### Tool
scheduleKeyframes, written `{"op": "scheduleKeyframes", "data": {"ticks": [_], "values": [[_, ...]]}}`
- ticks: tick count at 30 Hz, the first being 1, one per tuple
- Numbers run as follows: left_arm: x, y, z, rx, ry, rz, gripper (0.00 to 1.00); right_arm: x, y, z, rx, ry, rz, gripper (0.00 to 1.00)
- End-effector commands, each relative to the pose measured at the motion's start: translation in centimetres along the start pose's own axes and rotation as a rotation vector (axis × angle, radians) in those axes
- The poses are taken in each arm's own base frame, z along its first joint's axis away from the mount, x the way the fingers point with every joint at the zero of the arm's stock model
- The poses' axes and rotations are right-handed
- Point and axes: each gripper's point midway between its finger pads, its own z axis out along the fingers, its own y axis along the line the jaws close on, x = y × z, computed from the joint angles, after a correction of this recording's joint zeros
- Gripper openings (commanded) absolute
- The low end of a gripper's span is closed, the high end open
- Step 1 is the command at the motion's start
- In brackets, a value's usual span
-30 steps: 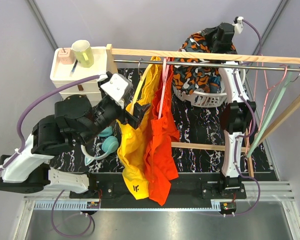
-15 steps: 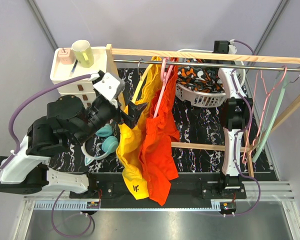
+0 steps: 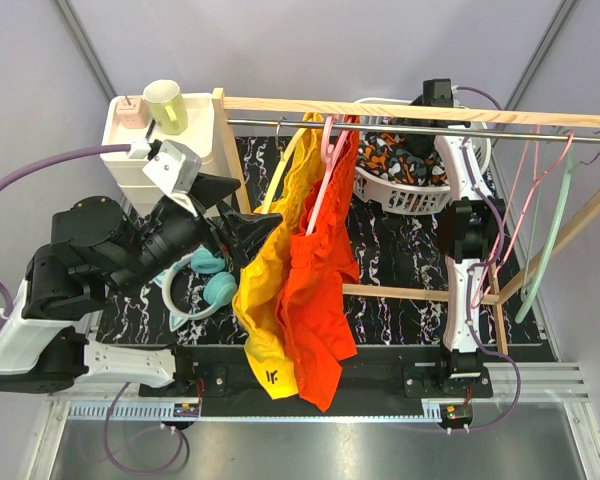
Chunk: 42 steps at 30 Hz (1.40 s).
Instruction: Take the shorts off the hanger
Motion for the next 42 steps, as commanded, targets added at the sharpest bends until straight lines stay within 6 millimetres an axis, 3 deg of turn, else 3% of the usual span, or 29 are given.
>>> {"op": "scheduleKeyframes", "data": {"ticks": [1, 4, 10, 14, 18, 20, 22, 24, 35, 37, 40, 42], "values": [[-0.6, -0.5, -1.2, 0.045, -0.021, -0.109, 0.99, 0.8, 3.8, -8.9, -0.048, -0.025, -0.108, 0.81], [-0.5, -0.5, -1.5, 0.048, -0.021, -0.133, 0.99, 2.1, 3.1, -10.8, -0.020, -0.030, -0.137, 0.89], [-0.8, -1.0, -1.4, 0.070, -0.021, -0.144, 0.99, 4.6, 3.0, -15.4, -0.061, -0.040, -0.194, 0.92], [-1.1, -1.5, -1.1, 0.084, -0.021, -0.144, 0.99, 6.7, 2.2, -17.9, -0.106, -0.036, -0.183, 1.00], [-1.5, -1.5, -1.2, 0.086, -0.032, -0.150, 0.99, 11.1, 1.5, -20.2, -0.181, 0.054, -0.225, 1.00], [-1.7, -1.2, -1.5, 0.079, -0.039, -0.159, 0.99, 15.2, 1.4, -20.9, -0.223, 0.134, -0.291, 1.00], [-1.7, -0.8, -1.7, 0.063, -0.046, -0.168, 0.99, 17.2, 1.8, -23.1, -0.274, 0.144, -0.334, 1.00], [-1.8, -0.2, -2.2, 0.042, -0.058, -0.185, 0.99, 18.4, 0.6, -24.7, -0.282, 0.158, -0.314, 1.00], [0.2, 2.9, -4.7, -0.047, -0.111, -0.312, 0.99, 18.3, -4.0, -35.1, -0.481, 0.093, -0.153, 1.00], [-0.1, 3.1, -5.2, -0.041, -0.143, -0.345, 0.99, 18.6, -3.5, -36.7, -0.548, 0.115, -0.137, 1.00], [-1.2, 3.6, -6.7, -0.018, -0.208, -0.400, 0.99, 20.6, -1.4, -41.3, -0.786, 0.248, -0.119, 1.00], [-1.6, 3.5, -6.9, 0.000, -0.230, -0.417, 0.99, 20.6, 0.2, -44.9, -0.942, 0.296, -0.077, 1.00]]}}
